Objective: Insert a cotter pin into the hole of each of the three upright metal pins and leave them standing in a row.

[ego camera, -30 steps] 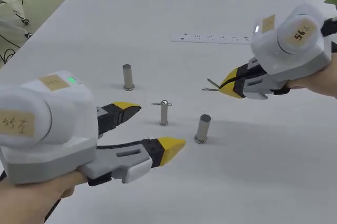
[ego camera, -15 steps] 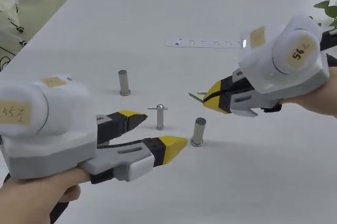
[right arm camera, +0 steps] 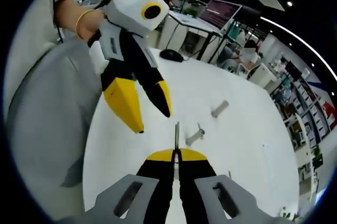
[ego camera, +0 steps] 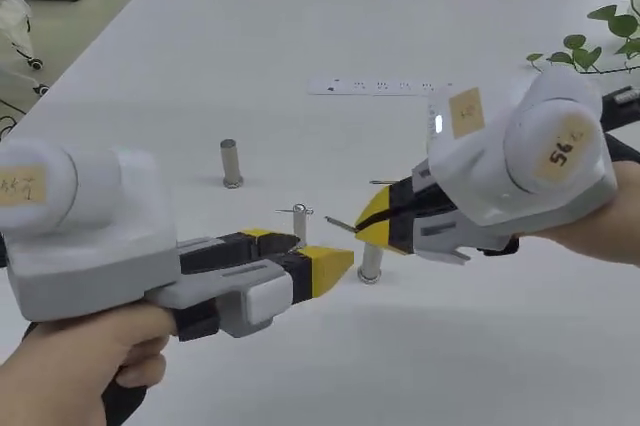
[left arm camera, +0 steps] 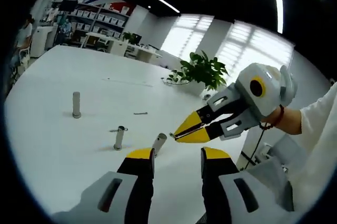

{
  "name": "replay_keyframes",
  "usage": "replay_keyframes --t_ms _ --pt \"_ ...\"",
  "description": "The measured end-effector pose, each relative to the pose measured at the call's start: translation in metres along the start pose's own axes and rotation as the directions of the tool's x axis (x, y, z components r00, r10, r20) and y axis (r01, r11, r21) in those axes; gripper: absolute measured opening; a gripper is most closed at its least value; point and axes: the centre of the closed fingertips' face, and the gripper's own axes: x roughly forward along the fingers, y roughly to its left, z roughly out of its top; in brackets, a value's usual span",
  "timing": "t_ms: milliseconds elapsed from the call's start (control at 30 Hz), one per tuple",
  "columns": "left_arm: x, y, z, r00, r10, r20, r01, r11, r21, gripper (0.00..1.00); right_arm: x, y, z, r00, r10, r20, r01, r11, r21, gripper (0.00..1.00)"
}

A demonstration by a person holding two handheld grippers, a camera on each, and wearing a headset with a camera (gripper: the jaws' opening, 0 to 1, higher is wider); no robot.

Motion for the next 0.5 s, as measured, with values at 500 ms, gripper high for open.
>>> replay_keyframes --t_ms 500 --pt "0.0 -0.001 -0.005 1.0 -0.006 0.005 0.006 0.993 -0.116 0.11 0.002 0.019 0.012 0.9992 0.032 0.025 -0.031 0.999 -0.026 0.02"
